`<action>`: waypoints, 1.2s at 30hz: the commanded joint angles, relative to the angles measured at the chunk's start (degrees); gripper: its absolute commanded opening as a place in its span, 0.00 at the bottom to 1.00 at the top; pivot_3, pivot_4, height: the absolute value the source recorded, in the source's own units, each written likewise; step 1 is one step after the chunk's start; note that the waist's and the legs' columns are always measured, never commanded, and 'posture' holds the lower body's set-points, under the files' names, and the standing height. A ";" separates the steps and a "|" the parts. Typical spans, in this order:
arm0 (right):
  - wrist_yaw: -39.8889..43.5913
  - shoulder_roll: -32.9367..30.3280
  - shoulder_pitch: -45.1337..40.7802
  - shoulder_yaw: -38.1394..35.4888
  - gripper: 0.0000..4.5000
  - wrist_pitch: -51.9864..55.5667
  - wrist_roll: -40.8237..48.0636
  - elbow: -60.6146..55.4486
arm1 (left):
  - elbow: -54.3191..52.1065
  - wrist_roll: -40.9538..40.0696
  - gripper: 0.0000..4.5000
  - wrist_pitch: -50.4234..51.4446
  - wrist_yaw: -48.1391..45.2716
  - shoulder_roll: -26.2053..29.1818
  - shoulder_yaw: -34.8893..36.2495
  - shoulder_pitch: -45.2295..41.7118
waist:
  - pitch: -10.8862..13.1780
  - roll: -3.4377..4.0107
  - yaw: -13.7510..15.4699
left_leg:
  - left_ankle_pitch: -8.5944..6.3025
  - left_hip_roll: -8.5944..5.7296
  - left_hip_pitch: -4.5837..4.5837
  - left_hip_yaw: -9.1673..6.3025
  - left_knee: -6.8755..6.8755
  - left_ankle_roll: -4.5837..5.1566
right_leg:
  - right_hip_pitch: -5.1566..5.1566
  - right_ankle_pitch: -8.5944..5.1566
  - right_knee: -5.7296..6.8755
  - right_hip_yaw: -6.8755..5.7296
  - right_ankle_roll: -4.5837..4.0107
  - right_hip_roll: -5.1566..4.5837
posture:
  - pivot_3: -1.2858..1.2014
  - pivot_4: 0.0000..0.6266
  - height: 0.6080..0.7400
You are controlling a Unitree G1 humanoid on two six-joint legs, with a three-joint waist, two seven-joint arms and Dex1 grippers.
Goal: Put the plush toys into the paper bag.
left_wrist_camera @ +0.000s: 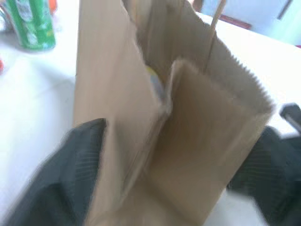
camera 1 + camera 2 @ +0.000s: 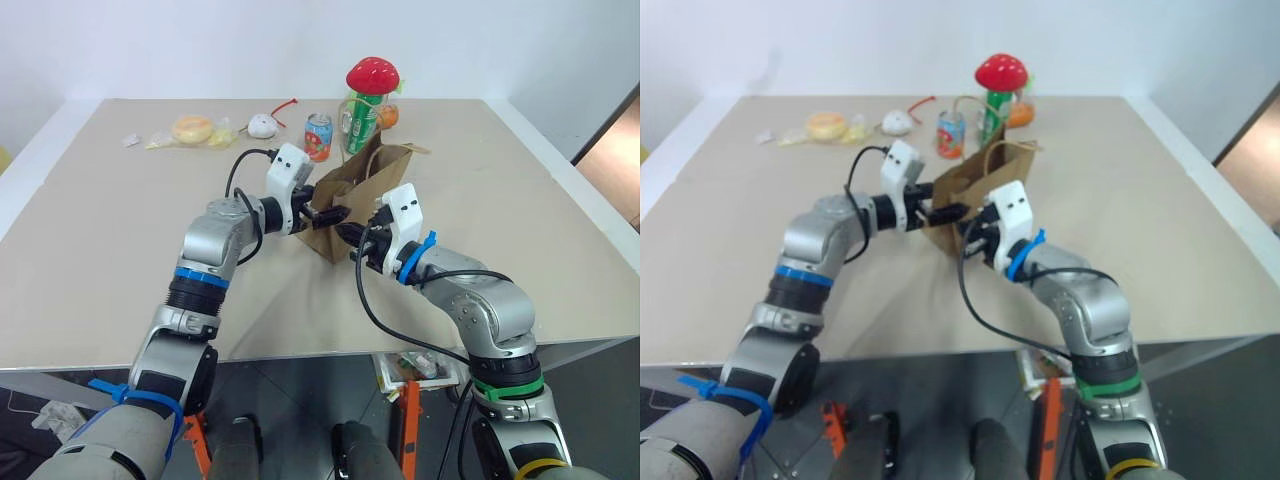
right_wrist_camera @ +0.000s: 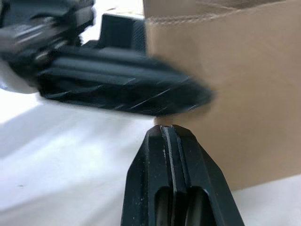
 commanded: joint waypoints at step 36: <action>17.43 -26.31 7.46 -22.67 0.00 -1.07 12.52 -1.12 | 17.72 -15.44 0.01 -32.73 -52.11 24.69 4.20 1.34 | 0.00 0.00 0.02 | 0.00 0.00 0.07 0.03 -0.06 0.00 | 0.00 -0.18 -0.03 0.03 -0.34 -0.03 | 0.52 0.24 1.00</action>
